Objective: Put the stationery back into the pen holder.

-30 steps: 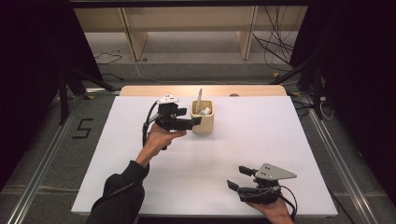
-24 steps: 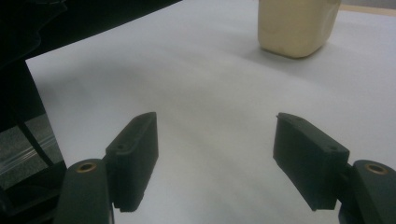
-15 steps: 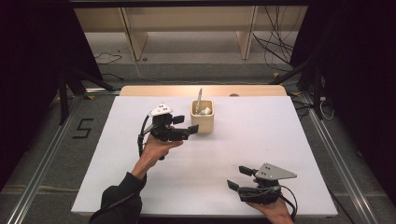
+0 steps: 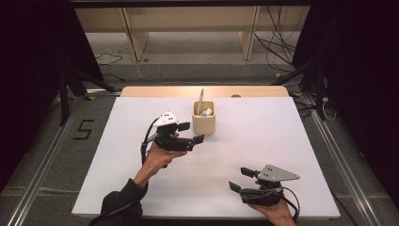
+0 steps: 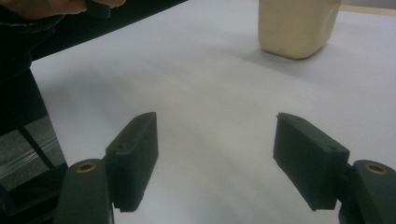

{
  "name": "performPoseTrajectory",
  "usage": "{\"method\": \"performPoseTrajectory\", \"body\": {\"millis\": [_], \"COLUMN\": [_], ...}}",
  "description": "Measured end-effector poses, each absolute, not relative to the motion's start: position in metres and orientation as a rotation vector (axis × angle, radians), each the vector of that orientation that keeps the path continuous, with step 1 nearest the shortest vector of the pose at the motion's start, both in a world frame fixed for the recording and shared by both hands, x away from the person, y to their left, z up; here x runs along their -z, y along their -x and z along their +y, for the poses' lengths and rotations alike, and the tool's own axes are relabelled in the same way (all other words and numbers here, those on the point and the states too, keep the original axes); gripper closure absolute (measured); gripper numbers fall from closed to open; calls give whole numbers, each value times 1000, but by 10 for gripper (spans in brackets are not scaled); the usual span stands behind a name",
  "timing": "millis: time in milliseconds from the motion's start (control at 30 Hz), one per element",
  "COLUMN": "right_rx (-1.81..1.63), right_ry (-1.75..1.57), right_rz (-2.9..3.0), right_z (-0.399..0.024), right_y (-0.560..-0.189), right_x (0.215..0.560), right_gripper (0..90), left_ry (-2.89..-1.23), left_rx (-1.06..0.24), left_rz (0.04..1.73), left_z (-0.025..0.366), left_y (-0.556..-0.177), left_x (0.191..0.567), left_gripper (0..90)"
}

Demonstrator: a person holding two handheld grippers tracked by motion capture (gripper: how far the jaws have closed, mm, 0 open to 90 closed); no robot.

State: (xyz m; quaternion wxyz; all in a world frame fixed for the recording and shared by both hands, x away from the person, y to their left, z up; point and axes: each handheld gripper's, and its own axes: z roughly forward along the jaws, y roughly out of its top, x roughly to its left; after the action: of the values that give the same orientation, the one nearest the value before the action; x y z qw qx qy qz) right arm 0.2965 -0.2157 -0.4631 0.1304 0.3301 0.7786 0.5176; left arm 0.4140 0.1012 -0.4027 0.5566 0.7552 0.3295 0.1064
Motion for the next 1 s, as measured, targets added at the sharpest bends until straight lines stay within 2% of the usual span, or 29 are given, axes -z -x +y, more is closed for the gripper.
{"method": "performPoseTrajectory", "body": {"millis": [1000], "right_rx": [-1510], "right_ry": [-966], "right_rz": [2259], "right_z": [-215], "right_y": [-296], "right_x": [463], "right_gripper": [313], "left_ry": [-1809], "left_rx": [-255], "left_rz": [729], "left_z": [125], "left_y": [-382], "left_x": [416], "left_gripper": [168]}}
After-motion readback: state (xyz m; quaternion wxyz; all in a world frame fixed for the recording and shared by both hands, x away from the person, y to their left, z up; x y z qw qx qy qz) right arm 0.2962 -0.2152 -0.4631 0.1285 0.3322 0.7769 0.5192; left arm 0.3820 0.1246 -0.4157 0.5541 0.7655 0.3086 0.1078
